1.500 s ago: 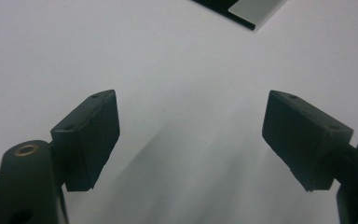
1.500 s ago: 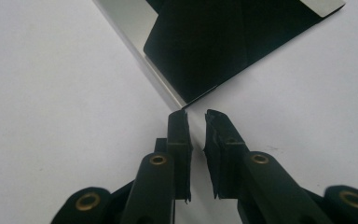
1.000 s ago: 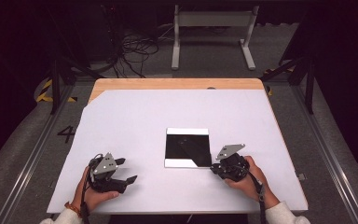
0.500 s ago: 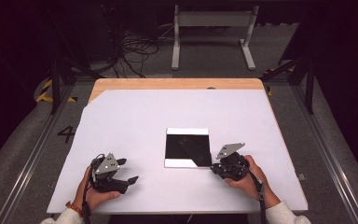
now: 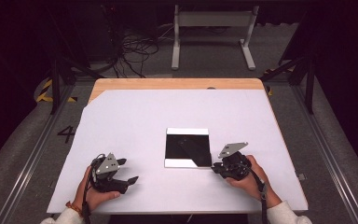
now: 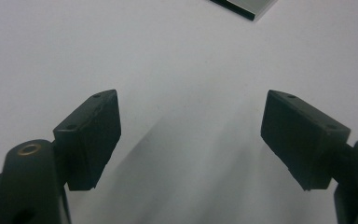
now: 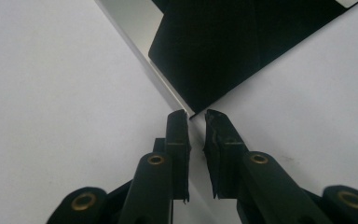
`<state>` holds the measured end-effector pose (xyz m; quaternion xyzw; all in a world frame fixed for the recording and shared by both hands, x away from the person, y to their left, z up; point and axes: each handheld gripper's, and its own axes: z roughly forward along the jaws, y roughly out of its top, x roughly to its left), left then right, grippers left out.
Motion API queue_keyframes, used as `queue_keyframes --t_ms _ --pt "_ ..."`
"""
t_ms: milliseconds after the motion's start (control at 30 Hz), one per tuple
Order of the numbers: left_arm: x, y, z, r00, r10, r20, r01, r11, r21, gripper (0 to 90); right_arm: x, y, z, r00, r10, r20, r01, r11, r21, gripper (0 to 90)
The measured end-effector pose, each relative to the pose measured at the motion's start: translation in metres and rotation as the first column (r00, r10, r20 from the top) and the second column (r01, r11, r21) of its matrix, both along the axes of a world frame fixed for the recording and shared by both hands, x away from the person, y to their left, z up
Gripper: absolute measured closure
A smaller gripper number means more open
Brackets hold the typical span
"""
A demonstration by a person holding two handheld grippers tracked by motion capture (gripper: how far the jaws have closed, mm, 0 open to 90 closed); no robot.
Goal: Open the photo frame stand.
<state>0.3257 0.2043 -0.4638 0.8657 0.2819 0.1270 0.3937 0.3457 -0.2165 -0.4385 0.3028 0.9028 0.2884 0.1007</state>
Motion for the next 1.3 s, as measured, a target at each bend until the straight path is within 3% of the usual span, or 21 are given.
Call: queue_keyframes --t_ms 300,600,800,900,1033,1100,1200,1300 --pt "0.0003 -0.0013 -0.0013 1.0 0.0 -0.007 0.0 1.0 0.008 20.9 -0.0004 0.005 -0.0005 0.9998 0.002 0.019 -0.001 1.0 -0.029 85.8" --pt "0.0006 -0.0013 -0.0012 1.0 0.0 -0.007 0.0 1.0 0.008 20.8 -0.0011 0.0037 -0.0016 0.9993 -0.003 0.036 0.004 1.0 -0.015 87.6" --pt "0.0006 -0.0007 -0.0008 1.0 -0.003 -0.005 0.003 1.0 0.009 20.4 -0.0038 0.0015 0.0003 0.9971 0.006 0.076 -0.006 1.0 0.008 89.4" --pt "0.0004 -0.0006 -0.0012 0.9999 0.002 -0.013 -0.002 1.0 0.004 20.1 -0.0042 -0.0016 0.004 0.9952 -0.007 0.097 0.001 0.998 0.058 88.8" --pt "0.0003 -0.001 -0.0012 0.9999 -0.003 -0.01 0.003 1.0 0.006 20.1 -0.0029 -0.002 0.003 0.9962 -0.008 0.086 0.005 0.999 0.032 87.8" --pt "0.0006 -0.0009 -0.0012 0.9999 -0.003 -0.01 0.003 1.0 0.007 20.1 -0.0019 -0.002 0.0015 0.9988 0.004 0.048 -0.004 1.0 0.016 86.1" --pt "0.0011 -0.0014 -0.0018 0.9999 -0.003 -0.014 0.003 1.0 0.006 19.9 -0.0016 0.0019 -0.0008 0.9995 0.008 0.031 -0.007 1.0 -0.028 85.6" --pt "0.0014 -0.0019 -0.0021 0.9999 -0.01 -0.013 0.01 0.9999 0.01 19.8 -0.0001 0.0042 -0.0002 0.9994 0.011 0.033 -0.01 0.999 -0.042 85.1"
